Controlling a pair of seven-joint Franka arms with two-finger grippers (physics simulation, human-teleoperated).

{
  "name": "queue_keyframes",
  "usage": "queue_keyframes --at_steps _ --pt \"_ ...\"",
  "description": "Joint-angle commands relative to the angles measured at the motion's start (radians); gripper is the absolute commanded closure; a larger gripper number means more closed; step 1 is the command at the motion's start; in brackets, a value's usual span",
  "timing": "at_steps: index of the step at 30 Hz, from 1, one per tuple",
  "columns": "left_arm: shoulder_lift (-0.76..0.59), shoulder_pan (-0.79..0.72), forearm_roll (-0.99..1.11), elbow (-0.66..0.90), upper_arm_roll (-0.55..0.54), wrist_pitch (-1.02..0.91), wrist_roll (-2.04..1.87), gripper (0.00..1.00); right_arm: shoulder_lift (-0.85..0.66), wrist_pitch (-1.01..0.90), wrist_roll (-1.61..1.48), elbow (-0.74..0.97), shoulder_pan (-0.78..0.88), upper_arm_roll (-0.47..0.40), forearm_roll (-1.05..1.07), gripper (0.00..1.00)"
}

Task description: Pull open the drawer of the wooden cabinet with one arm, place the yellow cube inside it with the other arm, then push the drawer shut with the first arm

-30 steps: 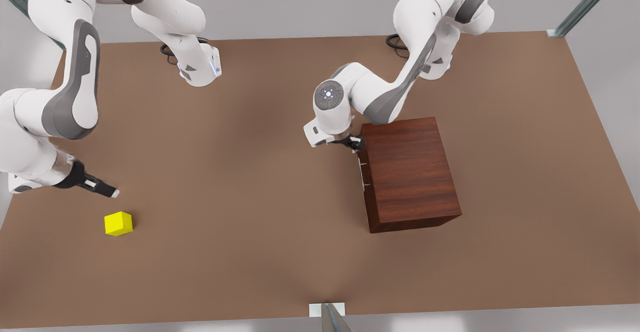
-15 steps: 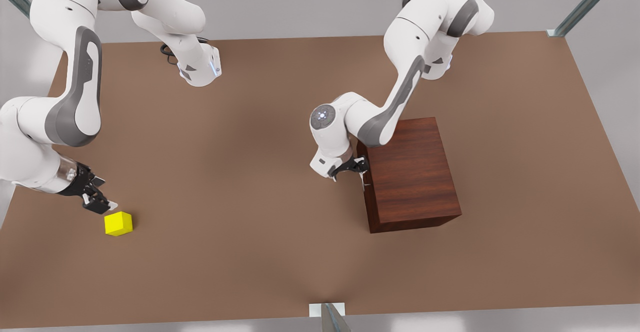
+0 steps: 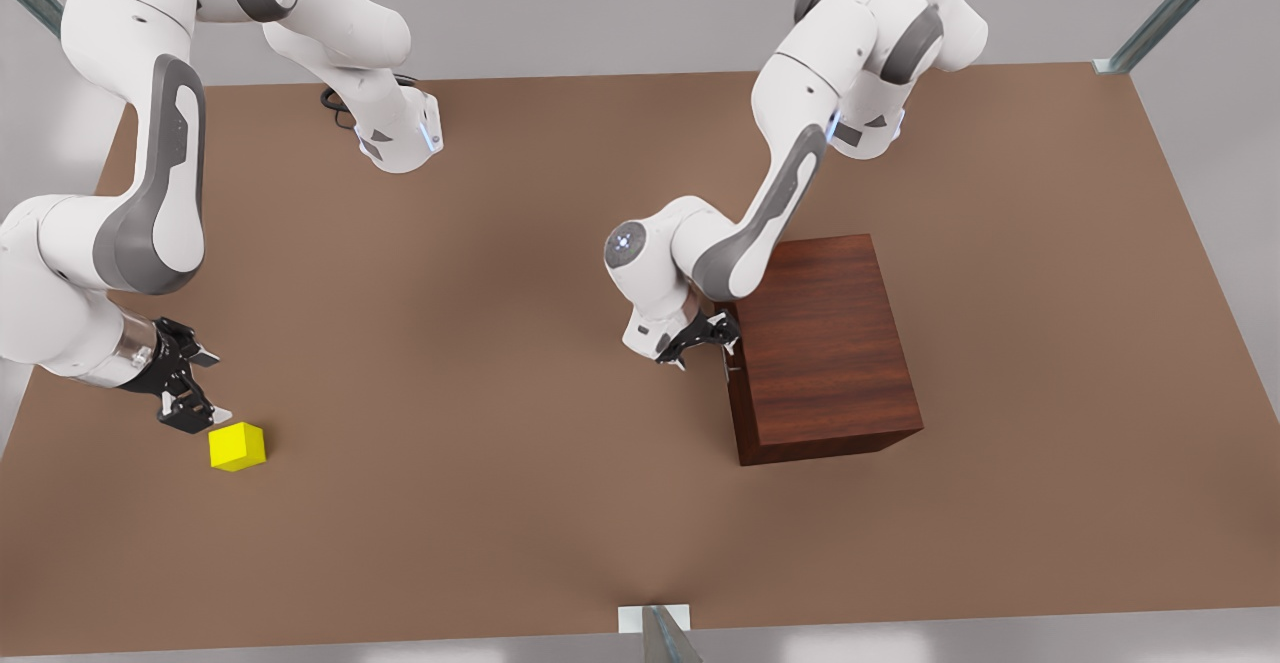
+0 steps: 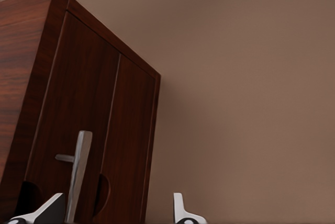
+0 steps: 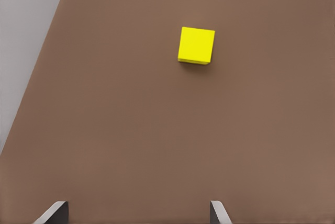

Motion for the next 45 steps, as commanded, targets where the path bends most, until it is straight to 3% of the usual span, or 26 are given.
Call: queue_keyframes --at_steps 1,45 --pt "0.011 -0.002 0.007 0.003 0.000 -0.006 -0.178 0.00 -0.001 -0.002 0.158 0.000 0.000 0.000 0.000 0.00" --pt "0.073 -0.052 0.025 0.135 -0.003 0.074 -0.189 0.00 0.008 -0.002 0.159 0.000 0.000 0.002 0.000 0.00"
